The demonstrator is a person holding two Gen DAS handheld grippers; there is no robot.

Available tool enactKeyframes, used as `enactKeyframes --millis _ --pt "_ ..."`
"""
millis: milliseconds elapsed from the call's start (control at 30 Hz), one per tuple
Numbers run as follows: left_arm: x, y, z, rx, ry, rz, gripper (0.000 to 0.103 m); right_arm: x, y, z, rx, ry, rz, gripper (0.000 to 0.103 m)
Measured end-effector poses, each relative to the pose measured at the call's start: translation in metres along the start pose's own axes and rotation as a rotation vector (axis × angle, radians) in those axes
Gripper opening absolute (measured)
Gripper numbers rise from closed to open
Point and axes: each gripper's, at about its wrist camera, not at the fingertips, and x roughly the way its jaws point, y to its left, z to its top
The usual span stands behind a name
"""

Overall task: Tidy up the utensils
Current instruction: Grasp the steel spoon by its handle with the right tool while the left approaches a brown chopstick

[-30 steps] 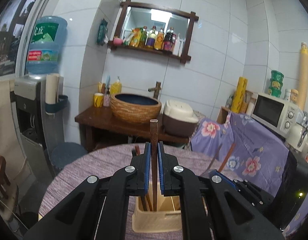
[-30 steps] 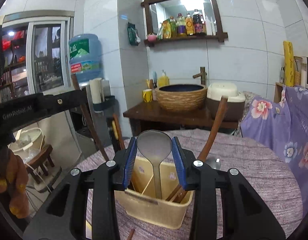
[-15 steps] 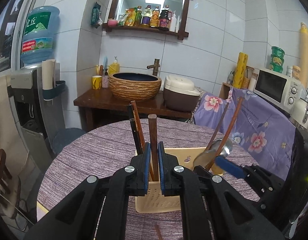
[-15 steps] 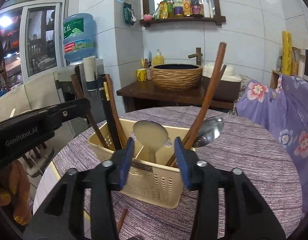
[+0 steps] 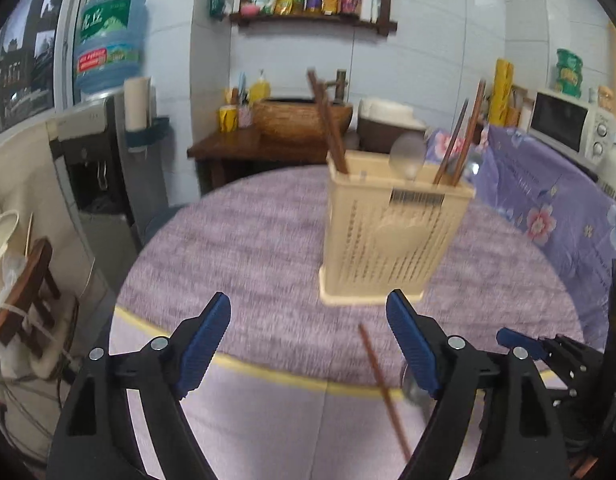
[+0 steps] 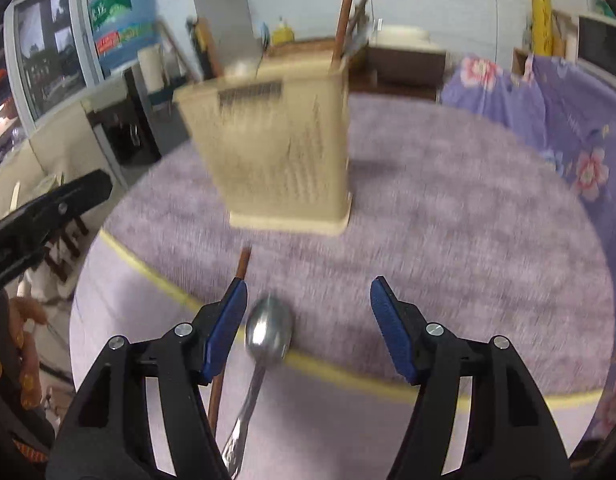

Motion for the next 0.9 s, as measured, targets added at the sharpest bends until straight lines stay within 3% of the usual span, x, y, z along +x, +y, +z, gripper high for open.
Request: enactKeyframes --millis 167,400,533,567,900 --pt "0.012 0.007 -0.029 -0.013 0.085 0.001 0.079 0.013 0.017 -0.037 -0.023 0.083 -0.007 0.054" --pt "0.010 0.008 -0.041 -0.012 0.091 0.013 0.079 0.023 0.035 -0.054 -0.086 0.114 -0.048 0.039" --pt "0.015 0.002 -0.045 0.000 0.113 0.004 0.079 0.022 0.028 -0.053 -0.108 0.113 -0.055 0.010" --pt "0.015 0.002 -0.046 0.000 0.117 -0.002 0.079 0.022 0.023 -0.052 -0.103 0.116 -0.050 0.008" --pt "0.024 -0.011 -0.051 0.027 0.170 -0.048 0.079 0.009 -0.040 -0.052 -0.064 0.099 -0.090 0.008"
